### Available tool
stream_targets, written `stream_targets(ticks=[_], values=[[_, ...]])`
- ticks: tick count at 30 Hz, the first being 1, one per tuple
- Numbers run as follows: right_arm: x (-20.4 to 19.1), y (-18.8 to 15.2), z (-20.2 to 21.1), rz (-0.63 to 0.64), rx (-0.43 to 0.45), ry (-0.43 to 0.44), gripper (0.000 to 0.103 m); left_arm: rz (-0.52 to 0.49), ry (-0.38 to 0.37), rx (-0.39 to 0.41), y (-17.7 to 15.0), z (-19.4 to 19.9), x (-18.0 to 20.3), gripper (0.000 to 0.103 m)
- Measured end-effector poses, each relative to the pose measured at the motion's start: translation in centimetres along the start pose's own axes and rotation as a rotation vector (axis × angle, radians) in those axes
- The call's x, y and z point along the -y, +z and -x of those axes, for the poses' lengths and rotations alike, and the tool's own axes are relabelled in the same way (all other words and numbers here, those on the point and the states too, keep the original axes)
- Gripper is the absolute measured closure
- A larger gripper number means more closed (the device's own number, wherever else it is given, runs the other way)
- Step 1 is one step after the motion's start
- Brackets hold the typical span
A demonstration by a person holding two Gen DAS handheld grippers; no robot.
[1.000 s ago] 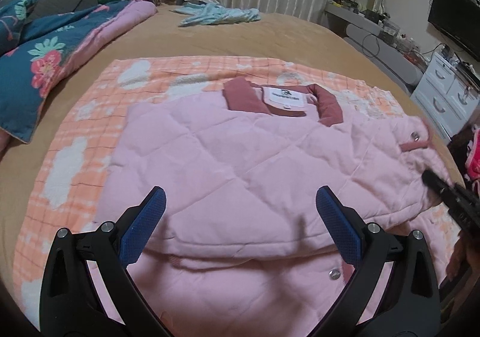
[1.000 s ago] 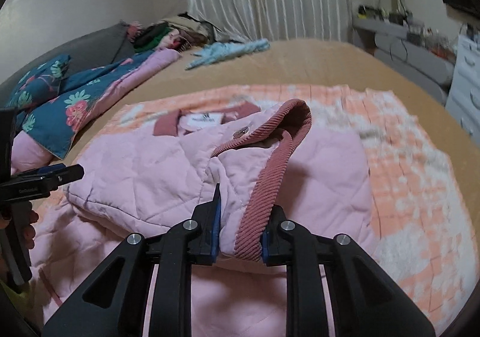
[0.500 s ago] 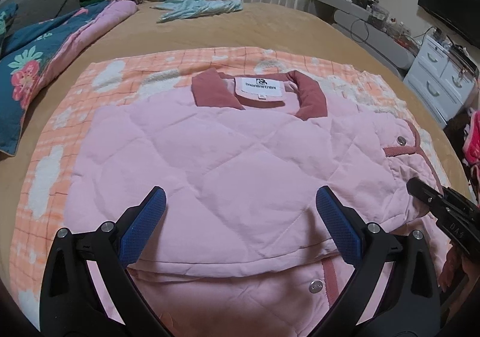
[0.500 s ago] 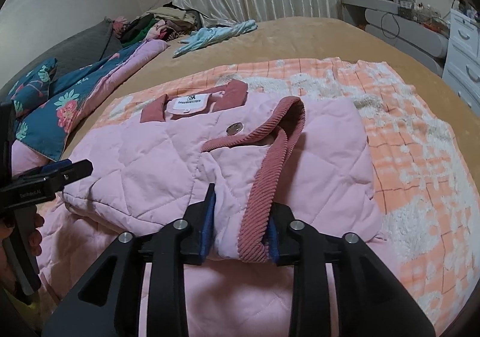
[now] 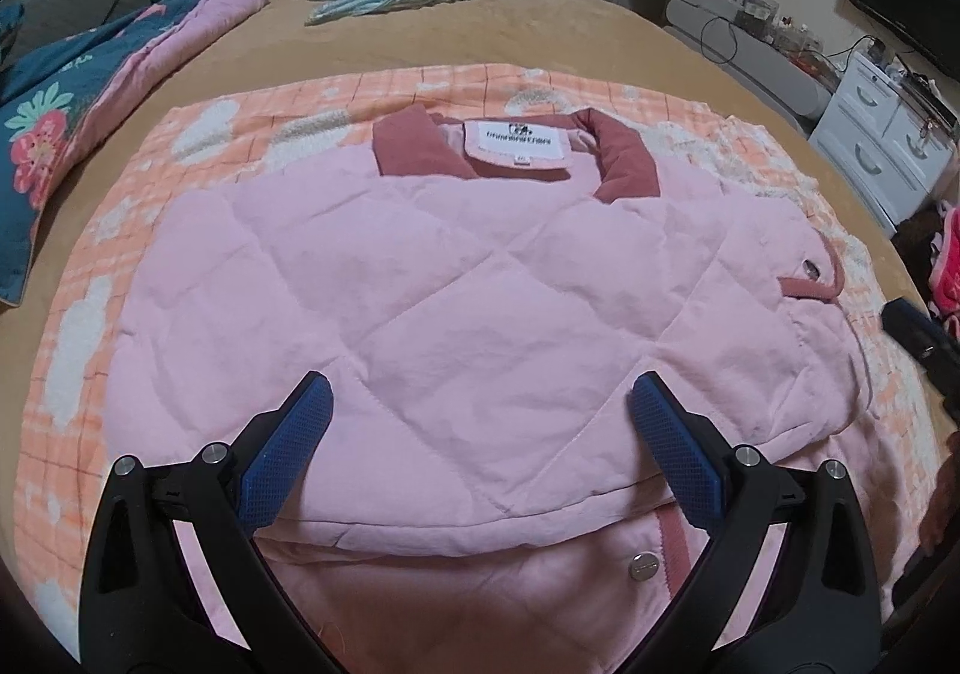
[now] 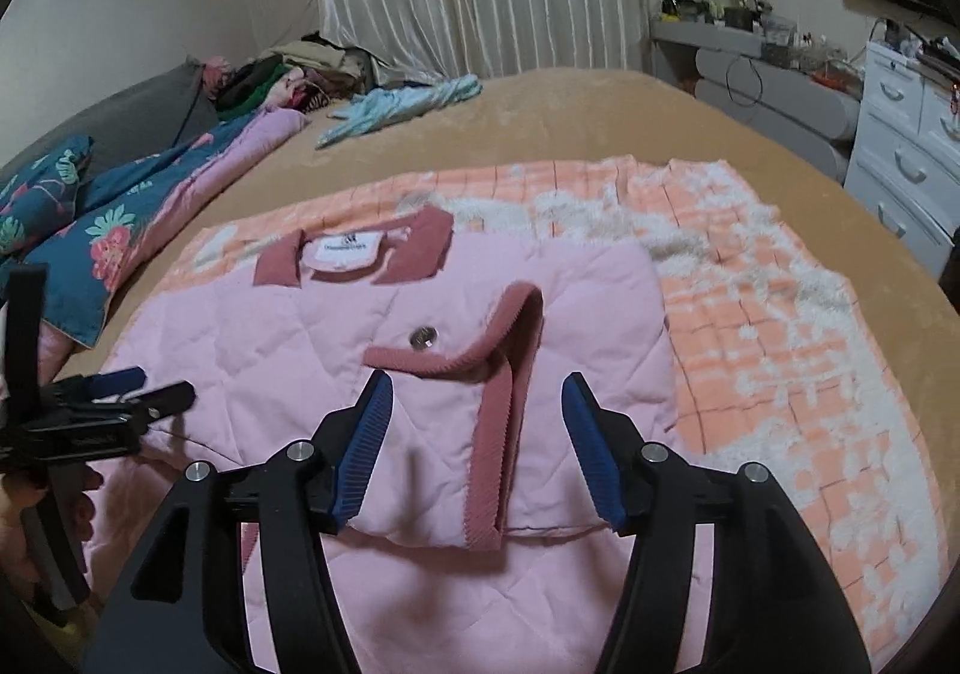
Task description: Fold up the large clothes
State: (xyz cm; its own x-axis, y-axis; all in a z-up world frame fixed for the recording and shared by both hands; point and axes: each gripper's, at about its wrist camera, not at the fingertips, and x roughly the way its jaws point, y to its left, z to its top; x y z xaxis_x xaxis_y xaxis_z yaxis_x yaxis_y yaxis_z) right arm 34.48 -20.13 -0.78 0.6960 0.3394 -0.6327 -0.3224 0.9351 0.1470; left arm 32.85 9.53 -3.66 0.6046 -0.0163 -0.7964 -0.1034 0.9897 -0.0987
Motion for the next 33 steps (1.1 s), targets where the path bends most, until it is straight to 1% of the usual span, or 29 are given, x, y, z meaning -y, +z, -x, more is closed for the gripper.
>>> stream_targets(ticks=[4,7,9,17,20,23,26,30,33], values=[[-1.4,0.0,0.2,0.059,-0.003,0.043,0.045,0.019,0.021,-0.018,-0.5,-1.0,-1.1,0.009],[-3.0,-0.3,0.0,0.108,-0.025,0.082,0.045,0.055,0.001,-0.033,-1.0,-1.7,-2.3,0.008],[-4.0,-0.5,-0.4,0.134,-0.044,0.101,0.046,0.057,-0.002,-0.034,-1.3,-2.0,-2.5,0.008],[-5.6,-1.6,-2.0,0.181,-0.103,0.110,0.045,0.044,-0.005,-0.038,-1.7,-2.4,-2.7,0.008],[-6.0,-2.0,-2.6,0.198,-0.124,0.104,0.044,0.048,-0.008,-0.039,-1.8,-2.6,-2.9,0.008],[-5.8,-2.5,-3.6,0.188,-0.162,0.096,0.043,0.048,-0.008,-0.039,-1.8,-2.7,-3.0,0.008],[-5.3,-3.0,-4.9,0.159,-0.201,0.107,0.043,0.049,-0.006,-0.038,-1.8,-2.7,-3.0,0.008],[-4.8,-3.5,-6.0,0.122,-0.232,0.119,0.043,0.048,-0.006,-0.038,-1.9,-2.7,-3.0,0.008],[-4.7,-3.8,-6.5,0.122,-0.240,0.111,0.043,0.047,-0.003,-0.037,-1.9,-2.8,-3.1,0.008]])
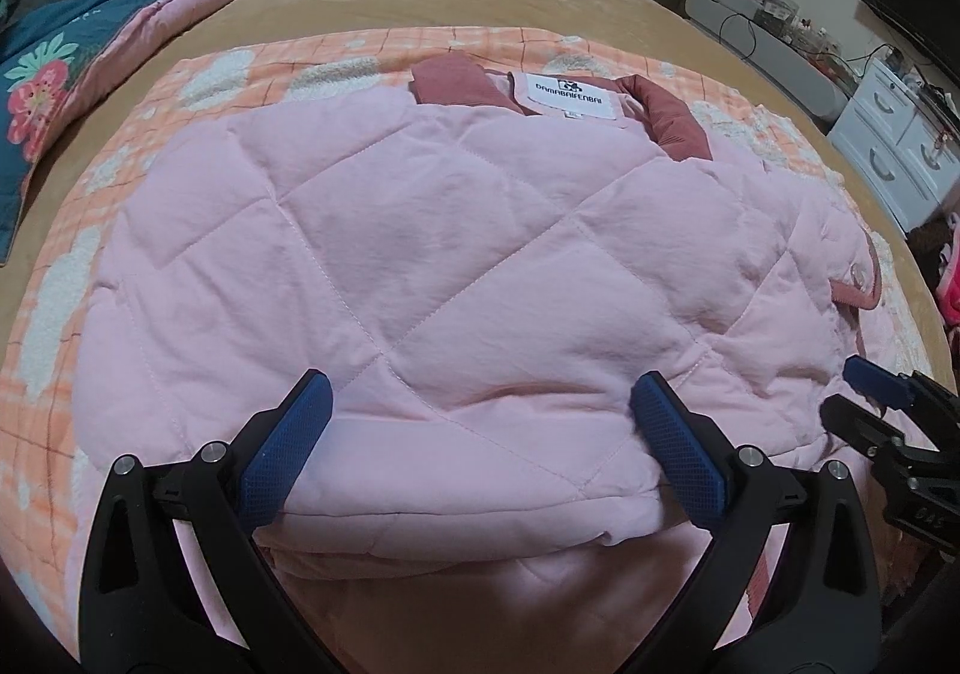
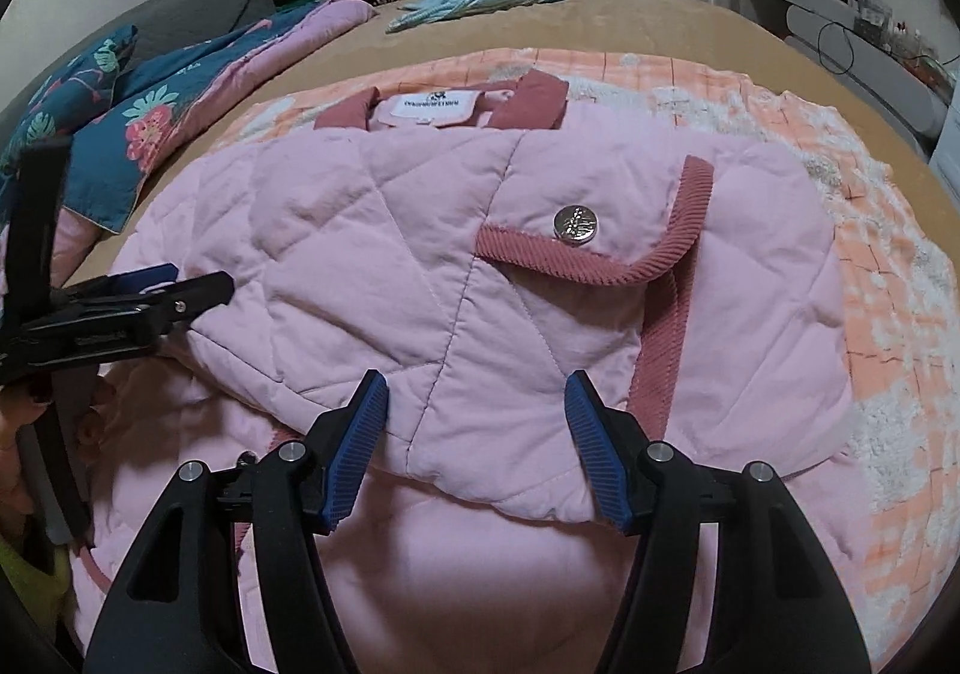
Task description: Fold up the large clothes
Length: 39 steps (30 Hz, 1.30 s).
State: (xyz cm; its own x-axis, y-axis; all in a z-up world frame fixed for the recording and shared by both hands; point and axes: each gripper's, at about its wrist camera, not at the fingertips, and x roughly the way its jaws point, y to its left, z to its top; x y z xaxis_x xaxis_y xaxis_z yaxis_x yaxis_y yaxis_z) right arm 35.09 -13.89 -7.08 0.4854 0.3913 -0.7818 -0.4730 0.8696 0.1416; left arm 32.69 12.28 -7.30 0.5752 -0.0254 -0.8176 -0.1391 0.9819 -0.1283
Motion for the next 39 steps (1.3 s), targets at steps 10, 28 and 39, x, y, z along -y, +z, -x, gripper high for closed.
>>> stream_targets(ticks=[10,28,39], values=[[0.5,0.1,0.3,-0.044,0.009,0.036,0.041,0.004,0.011,-0.001,0.4,1.1,0.3,0.008],[0.5,0.9,3.1,-0.055,0.064,0.026,0.013,0.014,0.027,0.000,0.0,3.6,0.7,0.008],[0.5,1.2,5.3,-0.049,0.121,-0.007,0.009,0.020,0.026,0.008,-0.1,5.7,1.0,0.008]])
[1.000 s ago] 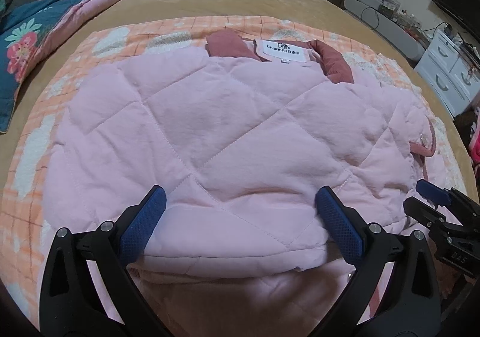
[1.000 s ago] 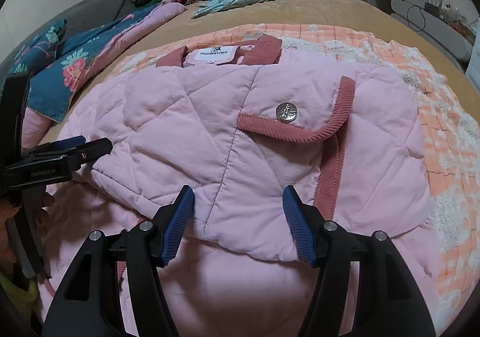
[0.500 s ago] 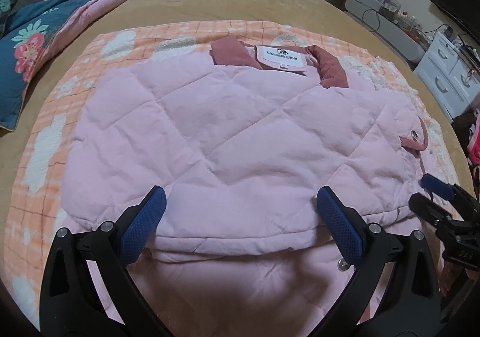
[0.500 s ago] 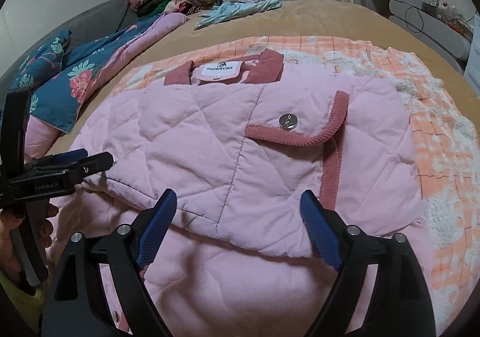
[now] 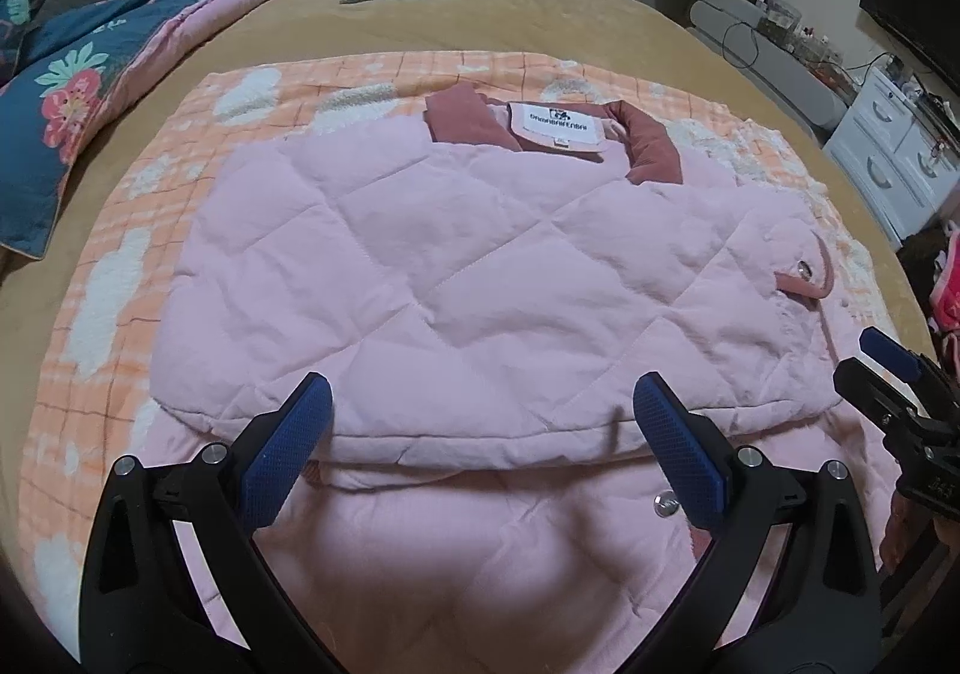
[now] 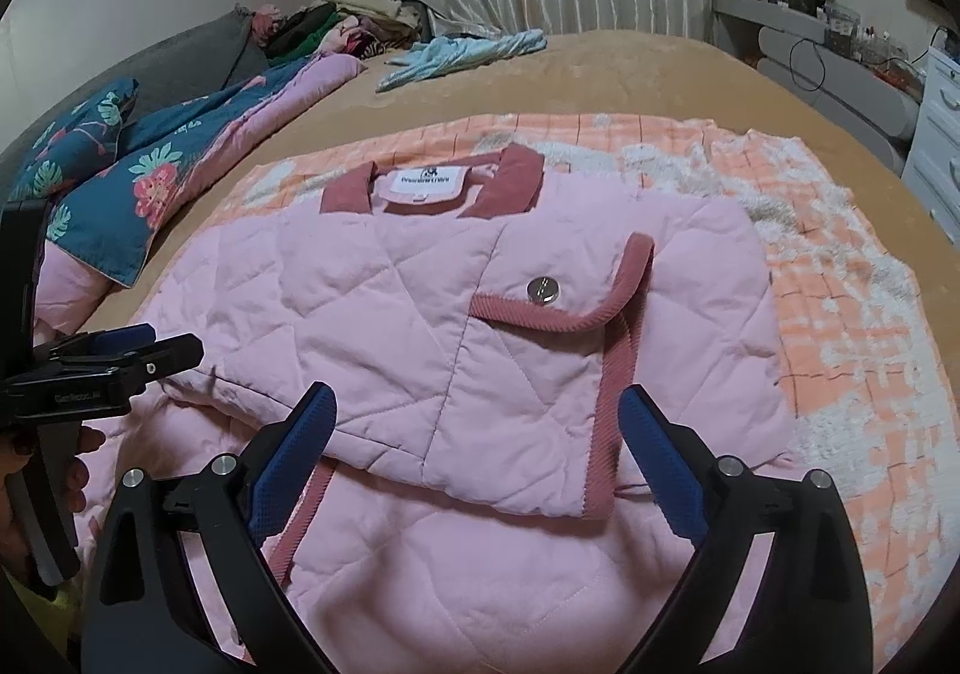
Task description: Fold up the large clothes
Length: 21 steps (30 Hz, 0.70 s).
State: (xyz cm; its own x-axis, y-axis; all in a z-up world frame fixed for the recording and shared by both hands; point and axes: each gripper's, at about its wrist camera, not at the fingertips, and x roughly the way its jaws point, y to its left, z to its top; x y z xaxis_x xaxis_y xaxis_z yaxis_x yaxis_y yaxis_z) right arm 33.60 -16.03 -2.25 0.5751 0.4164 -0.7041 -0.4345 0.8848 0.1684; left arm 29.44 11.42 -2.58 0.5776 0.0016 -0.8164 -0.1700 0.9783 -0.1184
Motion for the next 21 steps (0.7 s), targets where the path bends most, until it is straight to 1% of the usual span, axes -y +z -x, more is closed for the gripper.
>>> stream_targets(ticks=[11,21], values=[[0.3,0.2,3.6,-0.034,0.049,0.004,0.006,0.000,-0.018,0.038,-0.2,3.3,0.2,0.008],[-1.2,-0.2,6.0,-0.034,0.067,0.001,0.006,-0.003,-0.038,0.071,-0.9,6.7,0.3,0.008]])
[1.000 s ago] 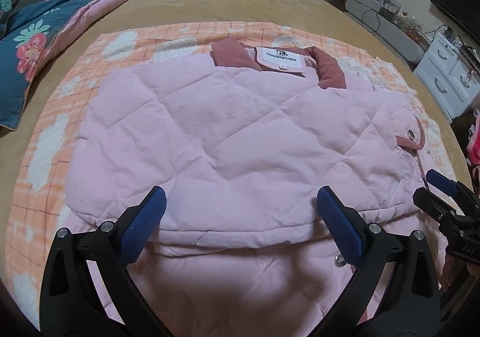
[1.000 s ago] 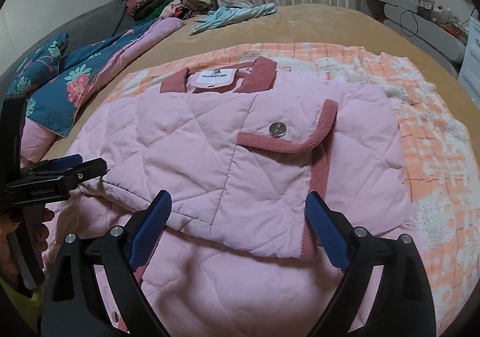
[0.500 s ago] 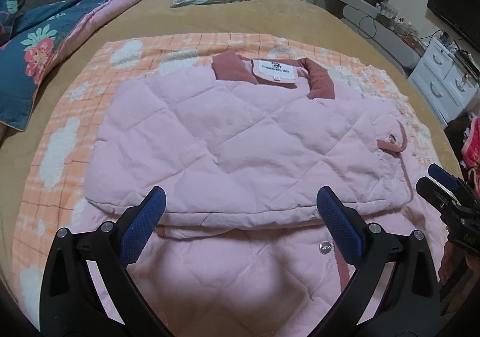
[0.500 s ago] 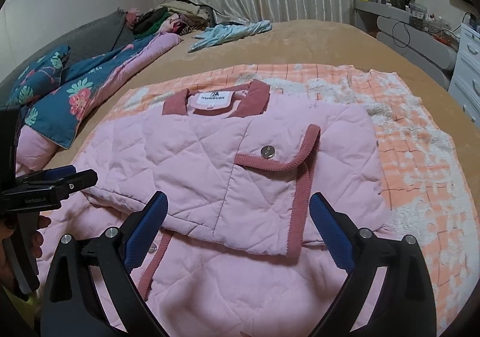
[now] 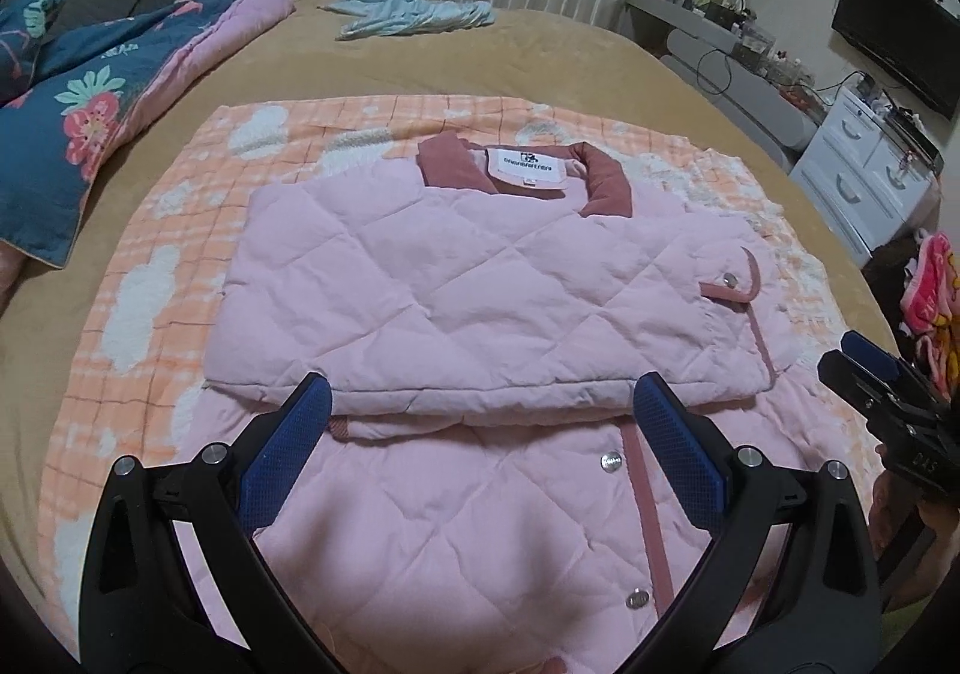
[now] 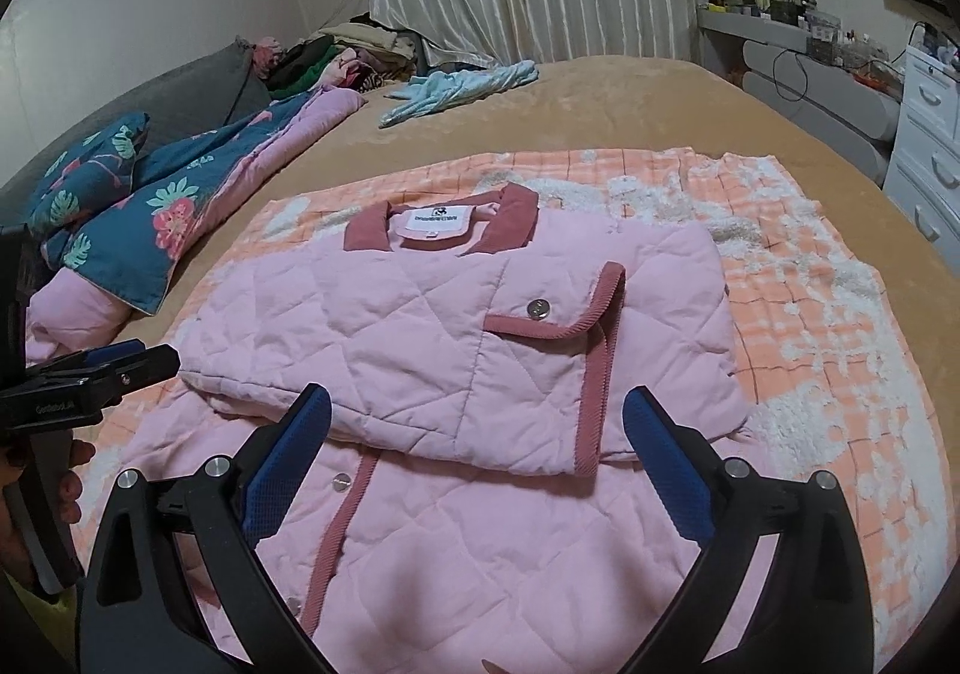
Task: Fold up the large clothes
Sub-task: 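Move both tools back over the jacket toward its hem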
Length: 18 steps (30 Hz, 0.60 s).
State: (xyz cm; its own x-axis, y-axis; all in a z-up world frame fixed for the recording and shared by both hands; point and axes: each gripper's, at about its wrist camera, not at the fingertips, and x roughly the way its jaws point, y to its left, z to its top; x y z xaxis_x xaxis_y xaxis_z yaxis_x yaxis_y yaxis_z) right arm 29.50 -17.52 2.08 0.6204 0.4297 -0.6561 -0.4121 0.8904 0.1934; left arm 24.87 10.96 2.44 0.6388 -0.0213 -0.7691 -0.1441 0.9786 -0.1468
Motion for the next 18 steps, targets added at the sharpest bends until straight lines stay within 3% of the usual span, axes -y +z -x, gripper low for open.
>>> stream_targets(ticks=[6,18], values=[[-0.8,-0.4,1.3,-0.019,0.010,0.010,0.005,-0.014,0.028,0.021,-0.5,1.7,-0.1,0.008],[-2.4,0.0,4.6,-0.004,0.038,-0.006,0.005,-0.005,-0.001,0.065,-0.8,5.3,-0.4,0.008]])
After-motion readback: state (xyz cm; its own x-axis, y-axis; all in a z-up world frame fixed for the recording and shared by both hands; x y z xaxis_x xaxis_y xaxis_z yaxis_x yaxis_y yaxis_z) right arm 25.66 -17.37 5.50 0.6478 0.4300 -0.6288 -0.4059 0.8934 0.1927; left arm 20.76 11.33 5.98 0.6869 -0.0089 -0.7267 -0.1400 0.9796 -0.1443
